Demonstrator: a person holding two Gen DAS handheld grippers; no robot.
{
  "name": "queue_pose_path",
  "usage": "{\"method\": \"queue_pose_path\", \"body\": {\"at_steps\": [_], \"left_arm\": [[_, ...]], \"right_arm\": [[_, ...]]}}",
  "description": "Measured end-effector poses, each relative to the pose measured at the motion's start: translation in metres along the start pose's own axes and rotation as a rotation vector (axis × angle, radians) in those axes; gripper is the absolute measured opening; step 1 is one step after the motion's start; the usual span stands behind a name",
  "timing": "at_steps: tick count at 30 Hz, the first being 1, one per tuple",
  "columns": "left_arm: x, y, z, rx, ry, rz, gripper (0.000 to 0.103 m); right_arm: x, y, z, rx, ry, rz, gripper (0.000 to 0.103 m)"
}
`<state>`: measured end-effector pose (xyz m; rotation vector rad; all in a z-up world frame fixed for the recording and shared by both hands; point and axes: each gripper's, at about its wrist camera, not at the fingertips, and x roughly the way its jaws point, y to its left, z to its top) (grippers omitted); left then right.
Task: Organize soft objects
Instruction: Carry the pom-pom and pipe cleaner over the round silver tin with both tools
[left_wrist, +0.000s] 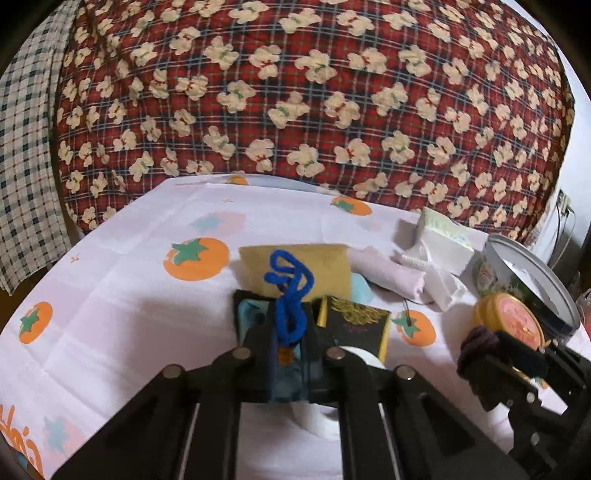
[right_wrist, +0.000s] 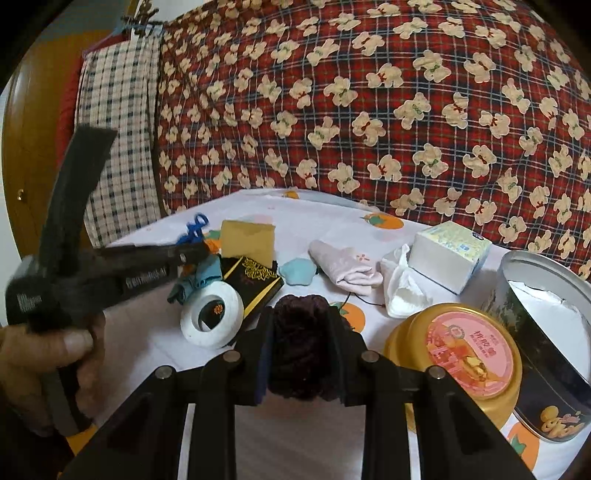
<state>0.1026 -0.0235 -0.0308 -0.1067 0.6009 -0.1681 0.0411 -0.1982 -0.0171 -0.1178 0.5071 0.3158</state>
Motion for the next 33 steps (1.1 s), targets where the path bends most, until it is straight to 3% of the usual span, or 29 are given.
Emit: {"method": "queue_pose_path", "body": {"at_steps": [13,33], "left_arm": [[0.000,-0.039,0.001,0.074,0.005,-0.061,0.007],[0.017,-0.083,0.013,0.075,-0.050,-0.048,0.007]], "right_arm": [[-0.006,-0.008,0.008,0.043,-0.046,0.047,0.030],[-0.004,-0.043,0.017,0.023,-0.142,-0.090,0.030]]}}
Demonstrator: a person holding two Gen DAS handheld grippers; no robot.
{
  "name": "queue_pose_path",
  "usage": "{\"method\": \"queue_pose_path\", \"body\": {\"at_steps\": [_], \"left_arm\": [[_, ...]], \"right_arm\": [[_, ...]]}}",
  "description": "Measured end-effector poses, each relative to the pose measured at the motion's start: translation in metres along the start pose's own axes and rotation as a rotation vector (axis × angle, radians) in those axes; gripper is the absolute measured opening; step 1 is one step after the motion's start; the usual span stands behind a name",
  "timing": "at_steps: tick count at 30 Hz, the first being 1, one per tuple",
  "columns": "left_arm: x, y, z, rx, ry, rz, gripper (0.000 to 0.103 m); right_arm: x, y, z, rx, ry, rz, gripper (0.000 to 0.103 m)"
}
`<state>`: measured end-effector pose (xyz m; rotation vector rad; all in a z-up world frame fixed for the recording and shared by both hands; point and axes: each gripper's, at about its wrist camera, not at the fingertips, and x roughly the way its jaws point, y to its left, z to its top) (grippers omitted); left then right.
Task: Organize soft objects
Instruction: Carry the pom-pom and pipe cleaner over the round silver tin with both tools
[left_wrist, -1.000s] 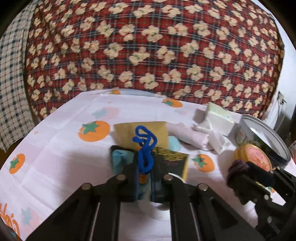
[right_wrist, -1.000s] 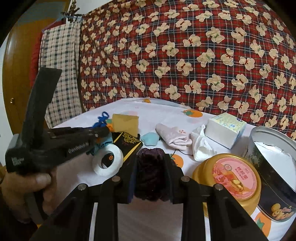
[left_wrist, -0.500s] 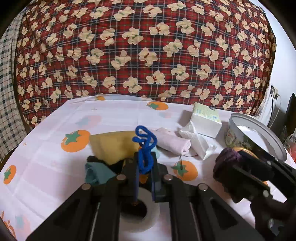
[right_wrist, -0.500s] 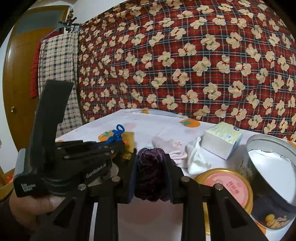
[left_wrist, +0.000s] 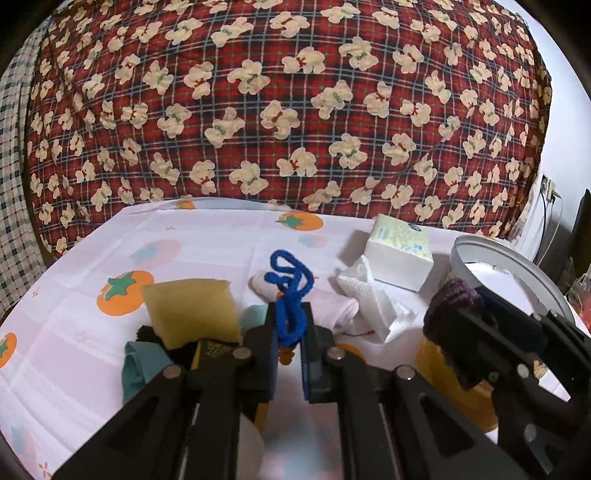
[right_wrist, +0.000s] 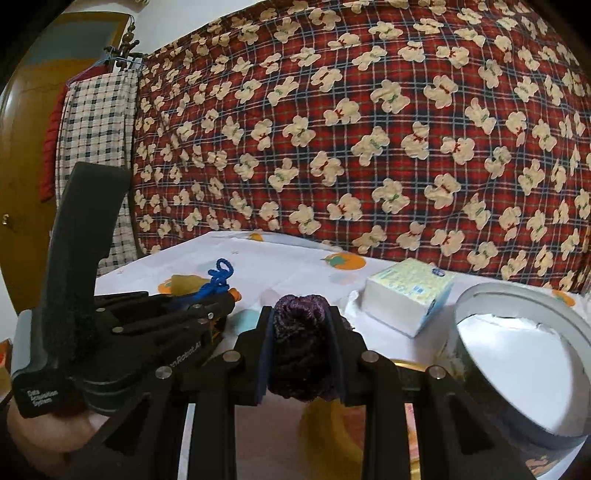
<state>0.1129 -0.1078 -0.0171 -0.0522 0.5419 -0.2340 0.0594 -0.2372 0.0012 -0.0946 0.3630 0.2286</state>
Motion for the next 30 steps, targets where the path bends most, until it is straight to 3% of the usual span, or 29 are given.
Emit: {"method": "queue_pose_path", "body": {"at_steps": [12,30], "left_arm": [[0.002,-0.016,0.007,-0.014,-0.063,0.031,0.007],[0.007,-0.059,0.010,0.055,-0.126,0.038,0.007]], "right_arm": [[0.000,-0.023,0.002,0.025,-0.025,-0.036,0.030],[-0.008,-0.067,0.001,0.105,-0.066,-0.099,0.030]]}}
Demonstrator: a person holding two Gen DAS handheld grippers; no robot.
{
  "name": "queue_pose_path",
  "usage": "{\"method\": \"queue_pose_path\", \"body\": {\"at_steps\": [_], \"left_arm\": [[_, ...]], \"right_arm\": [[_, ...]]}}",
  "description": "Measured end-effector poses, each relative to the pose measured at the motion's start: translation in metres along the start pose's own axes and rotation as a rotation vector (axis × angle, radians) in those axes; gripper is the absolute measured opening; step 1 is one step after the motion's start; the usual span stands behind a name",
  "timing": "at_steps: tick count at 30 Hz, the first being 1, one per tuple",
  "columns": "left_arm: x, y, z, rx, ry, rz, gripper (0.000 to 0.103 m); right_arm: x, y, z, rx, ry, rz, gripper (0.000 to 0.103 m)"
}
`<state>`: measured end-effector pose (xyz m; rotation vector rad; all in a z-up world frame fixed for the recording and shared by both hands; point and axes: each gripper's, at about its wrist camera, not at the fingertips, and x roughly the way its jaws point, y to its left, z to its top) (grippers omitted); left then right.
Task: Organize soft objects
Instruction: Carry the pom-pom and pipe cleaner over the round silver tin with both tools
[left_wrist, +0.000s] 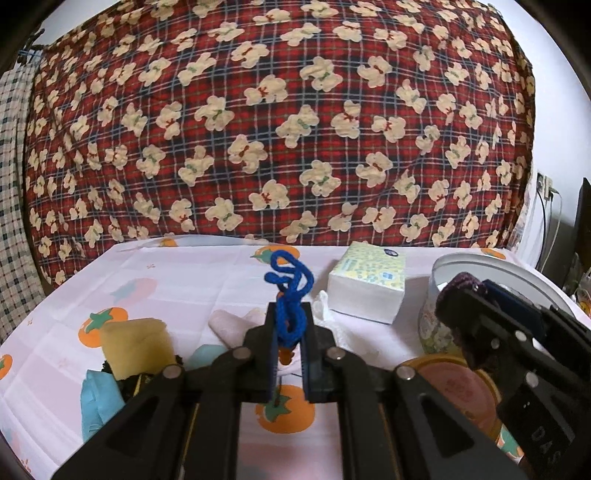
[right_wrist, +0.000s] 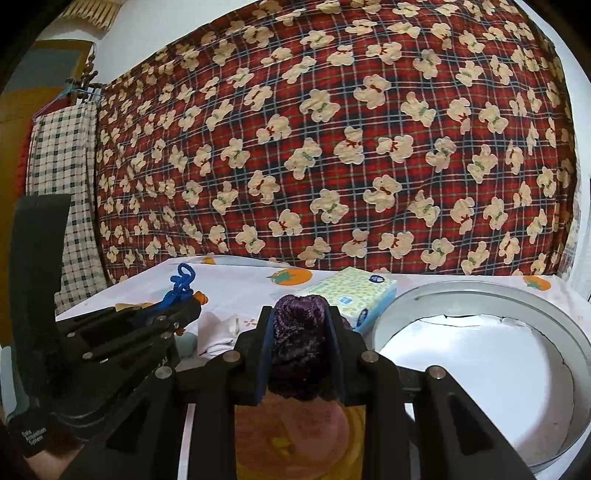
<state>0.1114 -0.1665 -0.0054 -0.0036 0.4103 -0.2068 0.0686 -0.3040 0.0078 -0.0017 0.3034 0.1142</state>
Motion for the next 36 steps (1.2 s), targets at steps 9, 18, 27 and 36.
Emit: {"method": "queue_pose_path", "body": {"at_steps": [9,18,27,36], "left_arm": [[0.006,-0.016,0.001,0.042,0.024,-0.032,0.007],[0.010,-0.023,0.001,0.058,0.036,-0.031,0.007],[0.009,-0.024,0.002,0.070,0.031,-0.028,0.007],[0.009,-0.026,0.002,0.083,0.029,-0.020,0.007]], "right_arm": [[0.000,-0.005,0.001,-0.010,-0.004,-0.024,0.030],[0.001,-0.013,0.002,-0.009,-0.007,-0.053,0.030],[-0.003,-0.026,0.003,0.018,-0.028,-0.097,0.030],[-0.007,-0.035,0.003,0.049,-0.040,-0.121,0.030]]}}
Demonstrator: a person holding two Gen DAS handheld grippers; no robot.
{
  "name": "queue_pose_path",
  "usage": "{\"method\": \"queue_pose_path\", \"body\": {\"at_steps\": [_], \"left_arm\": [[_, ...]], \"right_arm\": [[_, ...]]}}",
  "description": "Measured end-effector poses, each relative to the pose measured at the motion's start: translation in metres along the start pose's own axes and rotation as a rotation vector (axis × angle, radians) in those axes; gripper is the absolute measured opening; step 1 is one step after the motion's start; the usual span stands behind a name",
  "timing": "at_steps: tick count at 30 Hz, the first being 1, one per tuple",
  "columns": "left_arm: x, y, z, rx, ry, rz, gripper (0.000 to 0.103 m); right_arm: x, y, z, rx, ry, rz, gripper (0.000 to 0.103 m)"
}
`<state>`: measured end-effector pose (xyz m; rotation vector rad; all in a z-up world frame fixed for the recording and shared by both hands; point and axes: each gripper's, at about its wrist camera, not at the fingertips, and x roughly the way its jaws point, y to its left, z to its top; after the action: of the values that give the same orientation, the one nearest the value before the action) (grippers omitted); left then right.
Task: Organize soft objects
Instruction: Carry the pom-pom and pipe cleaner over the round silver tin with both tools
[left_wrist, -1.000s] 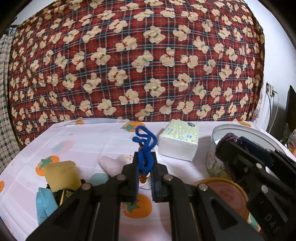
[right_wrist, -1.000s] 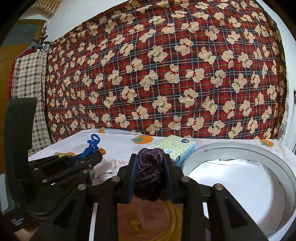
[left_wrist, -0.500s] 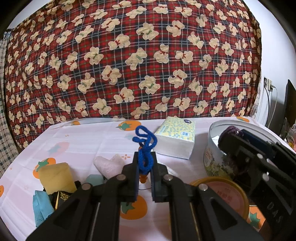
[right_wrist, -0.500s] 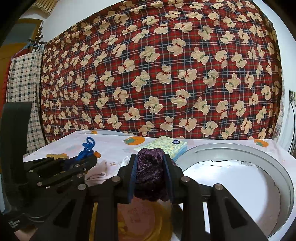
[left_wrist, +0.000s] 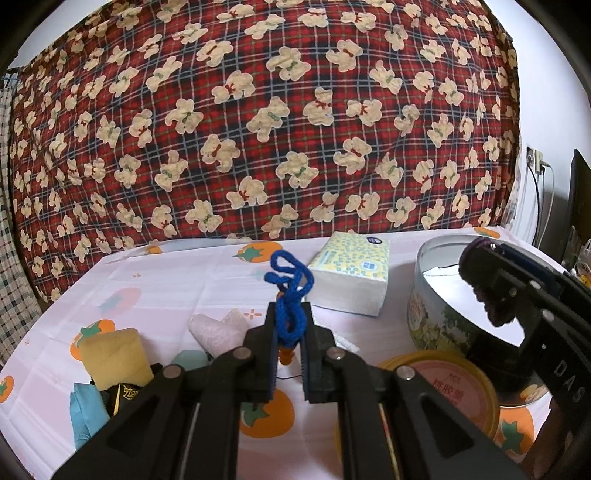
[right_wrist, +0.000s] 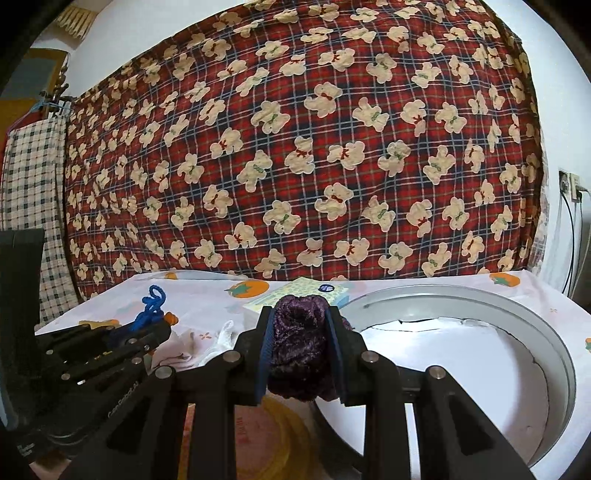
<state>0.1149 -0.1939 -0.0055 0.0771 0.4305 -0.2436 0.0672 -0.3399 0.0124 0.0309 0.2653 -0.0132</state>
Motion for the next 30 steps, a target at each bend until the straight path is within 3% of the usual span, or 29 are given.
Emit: {"method": "queue_pose_path", "body": {"at_steps": [10,30], "left_arm": [[0.001,-0.012,0.002,0.030,0.002,-0.001,0.007],[-0.005,-0.052,0.016,0.037,0.059,-0.141,0.007]], "right_arm": [[-0.006,-0.019,0.002,0.044,-0.015,-0.047,0.030],[-0.019,-0.055,0.005,0.058,-0.065,-0.212,0.030]]}}
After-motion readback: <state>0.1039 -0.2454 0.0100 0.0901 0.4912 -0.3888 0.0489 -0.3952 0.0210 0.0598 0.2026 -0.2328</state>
